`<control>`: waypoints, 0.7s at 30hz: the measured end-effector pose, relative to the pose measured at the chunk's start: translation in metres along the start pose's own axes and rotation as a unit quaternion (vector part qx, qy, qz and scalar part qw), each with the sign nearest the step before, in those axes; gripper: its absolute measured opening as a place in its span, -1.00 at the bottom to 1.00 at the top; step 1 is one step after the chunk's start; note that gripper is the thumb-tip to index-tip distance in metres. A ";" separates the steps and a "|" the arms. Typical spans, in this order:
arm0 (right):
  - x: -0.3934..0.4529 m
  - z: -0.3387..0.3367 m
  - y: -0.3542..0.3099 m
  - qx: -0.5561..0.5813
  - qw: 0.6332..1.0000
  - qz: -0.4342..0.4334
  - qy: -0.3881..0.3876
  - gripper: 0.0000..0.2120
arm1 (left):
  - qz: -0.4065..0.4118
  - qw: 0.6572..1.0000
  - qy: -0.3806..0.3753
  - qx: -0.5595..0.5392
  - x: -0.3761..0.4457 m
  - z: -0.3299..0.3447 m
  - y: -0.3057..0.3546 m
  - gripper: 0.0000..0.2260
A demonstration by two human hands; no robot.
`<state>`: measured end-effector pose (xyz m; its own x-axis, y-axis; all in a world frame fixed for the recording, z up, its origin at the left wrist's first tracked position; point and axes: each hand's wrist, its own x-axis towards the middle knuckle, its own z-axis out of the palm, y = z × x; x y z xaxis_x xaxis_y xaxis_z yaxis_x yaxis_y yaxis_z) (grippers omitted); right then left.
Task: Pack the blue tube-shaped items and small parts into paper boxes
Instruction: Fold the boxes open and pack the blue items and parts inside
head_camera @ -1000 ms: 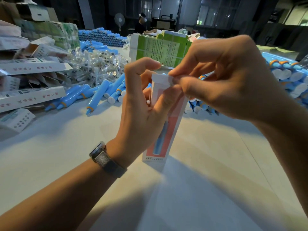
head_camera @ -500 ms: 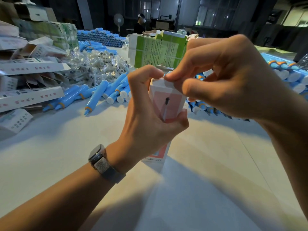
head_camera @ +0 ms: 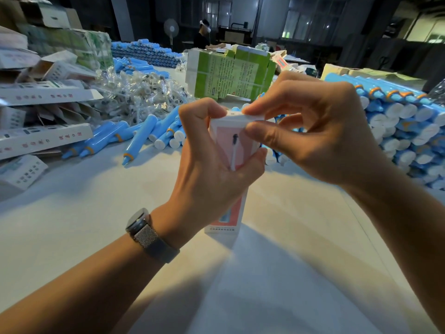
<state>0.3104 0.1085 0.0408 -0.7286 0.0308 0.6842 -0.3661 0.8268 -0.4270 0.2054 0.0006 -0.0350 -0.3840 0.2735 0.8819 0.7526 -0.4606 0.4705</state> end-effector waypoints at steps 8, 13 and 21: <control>0.001 0.003 0.002 -0.022 1.000 -0.011 0.008 -0.88 | -0.016 1.000 -0.001 0.010 -0.001 -0.001 0.002 -0.51; -0.001 0.017 0.010 -0.069 0.995 0.003 0.068 -0.90 | -0.052 0.996 -0.009 -0.066 -0.003 -0.010 -0.004 -0.71; -0.022 0.061 0.016 -0.144 0.985 0.093 0.026 -0.05 | -0.146 0.963 0.029 -0.226 0.006 -0.018 0.004 -0.88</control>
<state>0.2852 0.0869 -0.0179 -0.7340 0.2203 0.6424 -0.0434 0.9288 -0.3680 0.1968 -0.0145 -0.0277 -0.5831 0.4046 0.7045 0.3039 -0.6956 0.6510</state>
